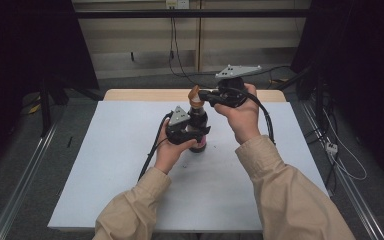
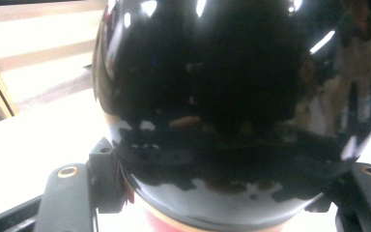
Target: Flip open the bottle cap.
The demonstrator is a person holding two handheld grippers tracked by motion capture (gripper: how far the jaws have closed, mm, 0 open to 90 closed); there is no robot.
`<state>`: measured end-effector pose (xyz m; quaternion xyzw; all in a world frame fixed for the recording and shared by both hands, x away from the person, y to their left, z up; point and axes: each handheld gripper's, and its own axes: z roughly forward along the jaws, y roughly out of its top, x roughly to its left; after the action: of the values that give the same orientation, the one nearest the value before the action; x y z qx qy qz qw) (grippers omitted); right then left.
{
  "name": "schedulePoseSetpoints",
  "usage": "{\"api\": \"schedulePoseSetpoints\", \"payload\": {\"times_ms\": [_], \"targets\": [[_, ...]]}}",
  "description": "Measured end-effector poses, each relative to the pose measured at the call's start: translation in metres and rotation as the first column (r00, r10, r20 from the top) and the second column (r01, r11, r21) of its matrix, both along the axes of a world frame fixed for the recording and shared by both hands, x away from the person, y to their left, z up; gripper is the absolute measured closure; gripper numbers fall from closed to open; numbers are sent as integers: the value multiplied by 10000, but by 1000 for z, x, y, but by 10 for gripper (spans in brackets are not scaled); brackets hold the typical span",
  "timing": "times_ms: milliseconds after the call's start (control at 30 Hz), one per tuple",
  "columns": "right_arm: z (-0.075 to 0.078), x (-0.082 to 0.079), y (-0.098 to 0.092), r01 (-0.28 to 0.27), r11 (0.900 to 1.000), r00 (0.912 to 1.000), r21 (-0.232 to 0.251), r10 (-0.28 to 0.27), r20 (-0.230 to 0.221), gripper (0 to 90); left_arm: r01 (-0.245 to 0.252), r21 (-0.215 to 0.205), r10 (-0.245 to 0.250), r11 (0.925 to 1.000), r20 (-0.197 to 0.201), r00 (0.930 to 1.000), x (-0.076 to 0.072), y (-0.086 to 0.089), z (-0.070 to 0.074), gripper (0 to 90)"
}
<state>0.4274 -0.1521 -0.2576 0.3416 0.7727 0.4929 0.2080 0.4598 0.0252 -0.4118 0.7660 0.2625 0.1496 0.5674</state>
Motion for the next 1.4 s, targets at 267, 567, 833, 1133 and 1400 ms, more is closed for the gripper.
{"api": "schedulePoseSetpoints", "payload": {"times_ms": [267,567,833,1133,1400], "targets": [[-1,3,-2,47,9999,10000,97,-46,-9,900,19,14,-19,10000,-4,10000,0,0,0,300],[2,2,3,-104,9991,9999,410,103,25,900,36,82,-36,10000,71,10000,0,-1,0,299],[7,-3,22,-252,9994,9994,252,246,229,900,24,-159,-24,9999,-17,10000,-1,1,-2,291],[6,-5,6,48,9991,9997,417,-59,251,759,91,-332,-100,9994,-280,9996,1,2,-4,275],[1,-8,-5,75,9966,9994,818,-103,340,579,-158,-378,144,9992,-372,9992,-2,7,2,229]]}}
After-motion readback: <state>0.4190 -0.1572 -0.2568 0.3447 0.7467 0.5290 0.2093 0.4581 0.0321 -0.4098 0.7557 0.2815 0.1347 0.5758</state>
